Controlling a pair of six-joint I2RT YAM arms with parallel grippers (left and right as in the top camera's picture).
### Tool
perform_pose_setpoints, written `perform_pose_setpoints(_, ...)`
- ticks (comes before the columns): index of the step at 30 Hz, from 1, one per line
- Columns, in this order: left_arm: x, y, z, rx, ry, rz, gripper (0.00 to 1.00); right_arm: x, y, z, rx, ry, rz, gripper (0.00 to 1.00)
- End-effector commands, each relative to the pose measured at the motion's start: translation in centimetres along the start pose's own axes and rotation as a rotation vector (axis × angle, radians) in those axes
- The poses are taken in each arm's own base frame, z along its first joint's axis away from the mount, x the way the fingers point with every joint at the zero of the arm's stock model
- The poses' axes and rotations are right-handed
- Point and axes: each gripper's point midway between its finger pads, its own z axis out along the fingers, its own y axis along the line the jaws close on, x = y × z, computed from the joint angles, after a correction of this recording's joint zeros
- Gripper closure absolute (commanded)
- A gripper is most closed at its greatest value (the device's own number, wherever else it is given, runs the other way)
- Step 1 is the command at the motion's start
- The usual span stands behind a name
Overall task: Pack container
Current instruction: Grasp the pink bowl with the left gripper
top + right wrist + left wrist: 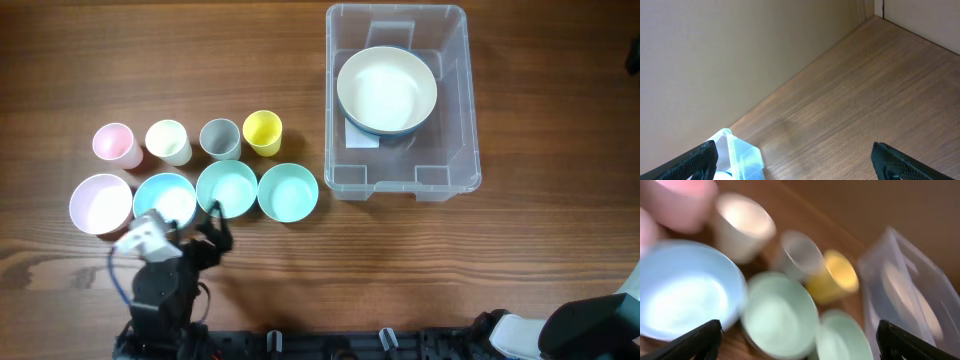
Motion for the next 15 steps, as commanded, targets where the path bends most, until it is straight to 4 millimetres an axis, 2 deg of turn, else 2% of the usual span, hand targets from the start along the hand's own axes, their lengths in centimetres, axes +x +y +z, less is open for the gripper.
perform_pose_setpoints(1,-7.7,2.5,-2.3,-0.265,-0.257,-0.045,0.0,-0.1,-0.3,0.3,0.011,0.001,0.003,0.0)
perform_pose_setpoints(5,-12.8,2.9,-3.0,-0.441,-0.286,0.06,0.0,-0.1,-0.3,0.3,0.011,0.001,0.003,0.0)
perform_pose_setpoints(7,-14.5,3.4,-2.9,-0.518,-0.255,0.043,0.0,-0.1,-0.3,0.3,0.011,0.001,0.003,0.0)
perform_pose_setpoints(9,-15.9,4.1,-2.2,-0.573,-0.172,0.003,0.0,-0.1,-0.3,0.3,0.011,0.001,0.003,0.0)
perform_pose_setpoints(10,-16.6,5.1,-1.4,-0.607,-0.104,-0.043,0.0,-0.1,-0.3,0.3,0.011,0.001,0.003,0.0)
perform_pose_setpoints(12,-16.7,6.9,-0.3,-0.643,-0.018,-0.112,0.0,-0.1,-0.3,0.3,0.011,0.001,0.003,0.0)
perform_pose_setpoints(15,-14.6,9.9,2.2,-0.631,0.151,-0.254,0.0,-0.1,-0.3,0.3,0.011,0.001,0.003,0.0)
